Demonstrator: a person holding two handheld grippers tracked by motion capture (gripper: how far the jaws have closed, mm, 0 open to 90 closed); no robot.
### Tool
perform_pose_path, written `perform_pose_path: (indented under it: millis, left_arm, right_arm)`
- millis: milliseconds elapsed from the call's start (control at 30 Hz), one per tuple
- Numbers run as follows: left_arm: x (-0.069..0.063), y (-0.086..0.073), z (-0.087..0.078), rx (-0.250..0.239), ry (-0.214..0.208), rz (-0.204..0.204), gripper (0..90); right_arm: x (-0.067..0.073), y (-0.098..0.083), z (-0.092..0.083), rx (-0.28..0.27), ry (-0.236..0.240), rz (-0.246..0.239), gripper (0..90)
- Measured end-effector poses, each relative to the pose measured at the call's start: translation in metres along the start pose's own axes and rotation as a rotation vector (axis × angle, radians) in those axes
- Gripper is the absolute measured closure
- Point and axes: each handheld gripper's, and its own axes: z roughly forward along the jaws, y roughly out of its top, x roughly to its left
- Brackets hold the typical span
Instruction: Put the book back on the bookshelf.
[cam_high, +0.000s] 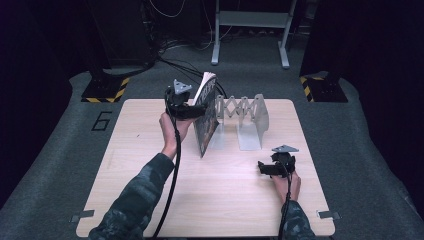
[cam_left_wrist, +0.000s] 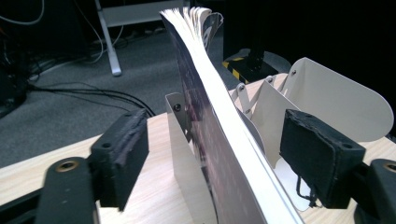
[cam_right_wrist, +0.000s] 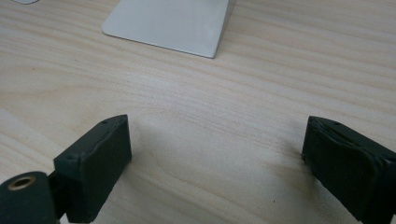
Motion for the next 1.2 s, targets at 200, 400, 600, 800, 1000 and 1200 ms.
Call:
perform_pose_path:
  millis: [200, 400, 600, 800, 1000, 1200]
  left_arm:
    - [-0.001, -0.009, -0.008, 0.000, -0.008, 0.009, 18.8]
    - [-0.003, -0.021, -0.011, 0.006, -0.013, 0.013, 17.0]
    - [-0.003, -0.036, -0.009, 0.027, -0.003, 0.015, 16.5]
    - [-0.007, -0.056, -0.001, 0.060, 0.000, 0.014, 17.3]
    - [-0.009, -0.082, 0.013, 0.119, -0.009, -0.016, 25.5]
    - [-0.012, -0.104, 0.028, 0.157, -0.028, -0.074, 38.9]
  right_arm:
    - [0.000, 0.000, 0.000, -0.001, 0.000, 0.001, 7.8]
    - [0.000, 0.000, 0.000, -0.004, -0.003, -0.004, 8.0]
    - [-0.001, 0.000, 0.000, 0.004, -0.002, -0.005, 8.3]
    - [-0.001, 0.000, 0.000, 0.005, -0.001, -0.012, 8.5]
    - [-0.001, 0.000, -0.001, 0.009, 0.000, -0.012, 8.7]
    - [-0.001, 0.000, -0.001, 0.009, 0.000, -0.012, 8.7]
